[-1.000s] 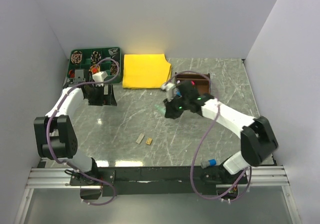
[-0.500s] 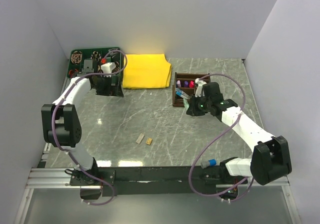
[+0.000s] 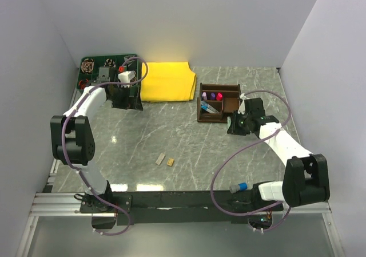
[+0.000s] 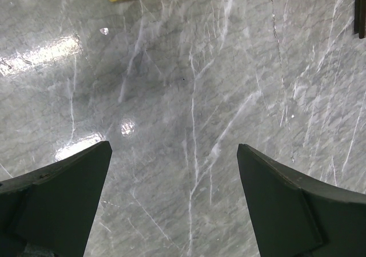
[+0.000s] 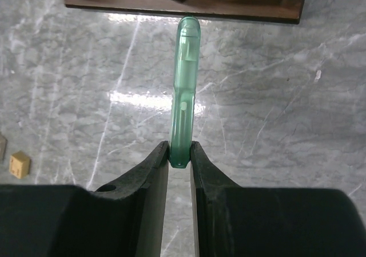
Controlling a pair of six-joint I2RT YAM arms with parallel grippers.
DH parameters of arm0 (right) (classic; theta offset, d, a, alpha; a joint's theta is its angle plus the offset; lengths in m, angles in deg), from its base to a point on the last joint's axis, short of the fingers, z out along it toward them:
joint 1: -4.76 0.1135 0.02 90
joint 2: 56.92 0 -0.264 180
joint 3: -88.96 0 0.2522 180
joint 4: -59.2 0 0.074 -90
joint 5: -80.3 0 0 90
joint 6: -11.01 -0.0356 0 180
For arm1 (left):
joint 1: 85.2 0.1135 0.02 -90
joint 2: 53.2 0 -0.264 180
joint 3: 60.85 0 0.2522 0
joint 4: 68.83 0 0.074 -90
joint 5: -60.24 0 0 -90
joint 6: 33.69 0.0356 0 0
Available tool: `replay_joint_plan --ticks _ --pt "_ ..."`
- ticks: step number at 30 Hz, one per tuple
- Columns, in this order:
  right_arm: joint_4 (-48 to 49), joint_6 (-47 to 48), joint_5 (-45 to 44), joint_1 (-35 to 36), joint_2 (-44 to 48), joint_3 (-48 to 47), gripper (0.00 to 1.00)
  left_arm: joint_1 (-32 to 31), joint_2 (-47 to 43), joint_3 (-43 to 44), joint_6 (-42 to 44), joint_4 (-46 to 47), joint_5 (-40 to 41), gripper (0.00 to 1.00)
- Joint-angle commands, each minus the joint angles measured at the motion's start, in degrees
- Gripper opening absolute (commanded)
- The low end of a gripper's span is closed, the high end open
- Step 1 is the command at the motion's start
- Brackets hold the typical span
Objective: Sort the stationery into containers
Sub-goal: Place the pen in the storage box.
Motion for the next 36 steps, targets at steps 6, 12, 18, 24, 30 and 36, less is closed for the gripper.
replay_joint_plan --ticks 6,12,18,24,30,36 --pt "4.8 0.4 -3.3 -1.1 -4.3 -1.3 0.0 -0.3 -0.9 0.4 0.5 0.7 0.1 0.99" --pt "7.0 -0.3 -4.8 -2.2 -7.5 -3.7 0.0 -0.3 -0.9 0.1 0.5 0.8 0.6 1.0" --pt "9.0 -0.9 -5.7 -2.4 -10.0 -6.8 0.0 -0.3 -0.9 -0.2 0.5 0.9 0.8 0.99" --pt "10.3 -1.1 -7.8 -2.3 -12.0 -8.4 0.0 -0.3 -1.1 -0.4 0.5 0.8 0.8 0.99" --pt "11.8 -1.6 -10.6 -2.3 -12.7 -7.7 0.0 -0.3 -1.5 -0.9 0.4 1.0 0.9 0.99" --pt "14.0 -1.4 -12.3 -1.6 -13.4 -7.2 0.0 -0.3 -2.0 -1.9 0.6 1.1 1.2 0.99"
